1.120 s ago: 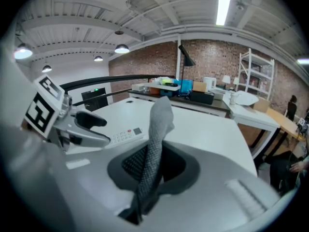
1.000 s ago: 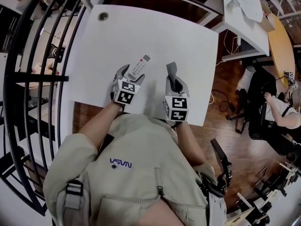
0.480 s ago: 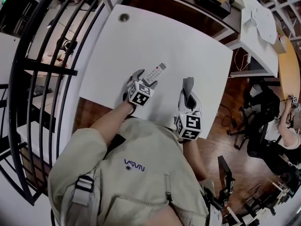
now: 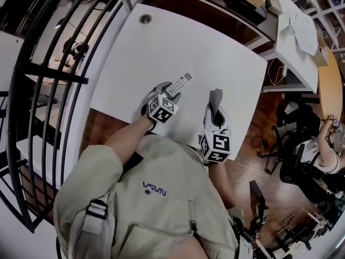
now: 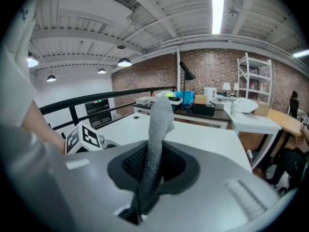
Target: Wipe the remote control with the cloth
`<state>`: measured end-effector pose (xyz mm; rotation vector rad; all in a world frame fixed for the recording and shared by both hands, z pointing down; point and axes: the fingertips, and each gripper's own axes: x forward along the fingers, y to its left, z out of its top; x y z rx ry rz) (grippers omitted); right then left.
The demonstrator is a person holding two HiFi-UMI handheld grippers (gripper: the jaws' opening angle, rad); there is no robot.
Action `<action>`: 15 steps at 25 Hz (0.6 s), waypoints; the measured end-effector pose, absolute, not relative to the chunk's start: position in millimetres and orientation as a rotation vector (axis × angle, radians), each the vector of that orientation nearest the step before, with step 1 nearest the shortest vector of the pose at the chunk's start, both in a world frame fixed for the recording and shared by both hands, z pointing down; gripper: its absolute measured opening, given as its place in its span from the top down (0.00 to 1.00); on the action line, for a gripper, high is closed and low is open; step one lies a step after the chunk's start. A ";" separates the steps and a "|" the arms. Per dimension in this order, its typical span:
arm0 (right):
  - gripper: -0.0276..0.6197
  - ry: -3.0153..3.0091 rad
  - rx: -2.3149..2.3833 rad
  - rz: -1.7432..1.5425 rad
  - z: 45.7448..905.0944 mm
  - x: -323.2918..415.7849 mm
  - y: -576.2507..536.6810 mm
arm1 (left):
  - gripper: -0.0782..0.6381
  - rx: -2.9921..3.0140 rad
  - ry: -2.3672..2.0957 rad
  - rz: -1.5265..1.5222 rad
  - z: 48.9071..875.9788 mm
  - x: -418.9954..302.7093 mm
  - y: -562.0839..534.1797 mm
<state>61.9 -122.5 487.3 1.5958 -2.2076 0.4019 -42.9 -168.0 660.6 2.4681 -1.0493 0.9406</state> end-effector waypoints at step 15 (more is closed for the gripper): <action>0.91 -2.241 1.660 0.363 463.5 64.4 -129.1 | 0.56 2.613 -1.117 0.738 573.8 -41.8 -171.6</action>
